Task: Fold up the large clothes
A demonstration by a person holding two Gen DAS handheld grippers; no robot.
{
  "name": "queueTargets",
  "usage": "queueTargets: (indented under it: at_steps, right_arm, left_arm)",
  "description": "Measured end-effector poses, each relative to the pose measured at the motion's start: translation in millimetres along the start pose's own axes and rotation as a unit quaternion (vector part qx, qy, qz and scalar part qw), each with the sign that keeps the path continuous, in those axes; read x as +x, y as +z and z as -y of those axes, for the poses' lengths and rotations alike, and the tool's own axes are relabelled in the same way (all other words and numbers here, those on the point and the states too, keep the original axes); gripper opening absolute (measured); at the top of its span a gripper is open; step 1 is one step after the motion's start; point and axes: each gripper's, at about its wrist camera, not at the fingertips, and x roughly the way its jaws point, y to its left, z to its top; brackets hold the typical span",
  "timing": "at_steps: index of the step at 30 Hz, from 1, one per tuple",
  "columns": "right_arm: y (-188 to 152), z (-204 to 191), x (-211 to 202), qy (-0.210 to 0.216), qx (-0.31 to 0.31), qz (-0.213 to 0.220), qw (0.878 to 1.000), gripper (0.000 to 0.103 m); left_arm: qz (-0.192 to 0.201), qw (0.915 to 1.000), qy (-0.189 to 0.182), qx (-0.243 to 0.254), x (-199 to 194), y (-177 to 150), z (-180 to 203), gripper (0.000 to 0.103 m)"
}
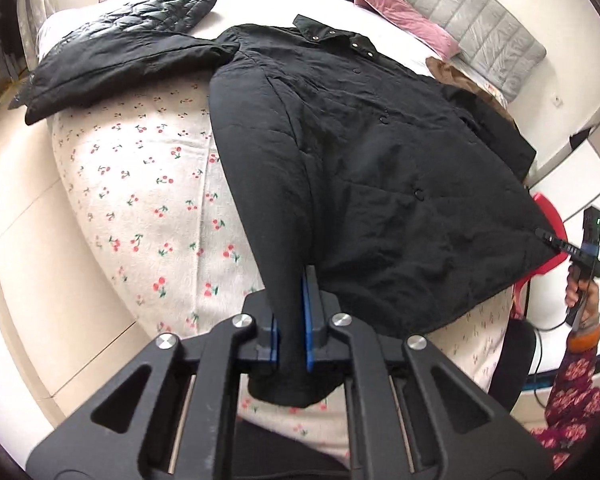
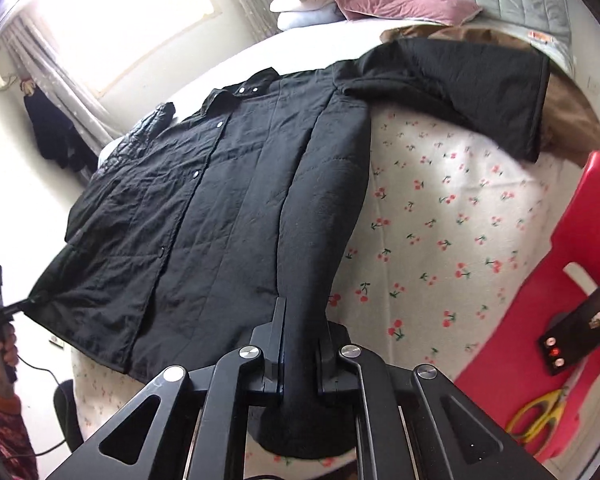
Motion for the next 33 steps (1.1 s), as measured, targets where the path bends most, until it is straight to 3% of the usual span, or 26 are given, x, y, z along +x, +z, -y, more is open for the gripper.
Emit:
queueTargets:
  at_steps: [4,7,8,9,10,11,12,13,15,20,23,26,30,33]
  right_arm:
    - [-7,2,15,-0.054,-0.025,-0.037,0.998,0.009]
    - [-7,12,37,-0.078,-0.019,-0.079,0.994,0.013]
    - [-8,15,38,-0.078,-0.016,-0.082,0.993,0.015]
    - [-7,21,35,-0.073,-0.009,-0.08,0.994,0.019]
    - [-5,28,27,-0.069,-0.003,-0.072,0.995,0.024]
    - [-2,32,21,-0.072,0.001,-0.063,0.995,0.027]
    - [5,39,12,-0.084,0.005,-0.046,0.995,0.037]
    - [13,48,2,-0.099,0.009,-0.027,0.995,0.055]
    - [31,62,-15,-0.124,0.018,0.012,0.992,0.072]
    - [89,109,-26,-0.166,0.061,0.071,0.982,0.078]
    - [123,146,-17,-0.195,0.096,0.092,0.972,0.08]
    - [152,184,1,-0.211,0.139,0.1,0.962,0.08]
    - [181,228,32,-0.18,0.206,0.104,0.956,0.08]
    - [199,240,56,-0.188,0.215,0.096,0.954,0.08]
  left_arm:
    - [-0.058,0.9964,0.052,0.034,25,-18,1,0.01]
    - [-0.114,0.9865,0.102,0.058,54,-30,-5,0.015]
    - [-0.124,0.982,0.124,0.07,58,-31,-3,0.027]
    - [-0.127,0.9778,0.145,0.081,57,-30,0,0.03]
    - [-0.118,0.9749,0.165,0.092,54,-26,4,0.042]
    - [-0.104,0.9725,0.182,0.101,48,-22,8,0.063]
    - [-0.085,0.9711,0.195,0.108,43,-15,14,0.074]
    - [-0.058,0.9714,0.202,0.111,35,-6,20,0.087]
    - [-0.024,0.9743,0.195,0.11,28,13,32,0.088]
    - [0.006,0.9854,0.137,0.101,37,53,67,0.089]
    - [-0.009,0.9928,0.078,0.09,55,70,91,0.089]
    - [-0.028,0.9949,0.044,0.087,81,93,118,0.089]
    - [-0.045,0.9927,0.041,0.104,119,123,142,0.089]
    - [-0.056,0.9901,0.039,0.123,145,146,160,0.089]
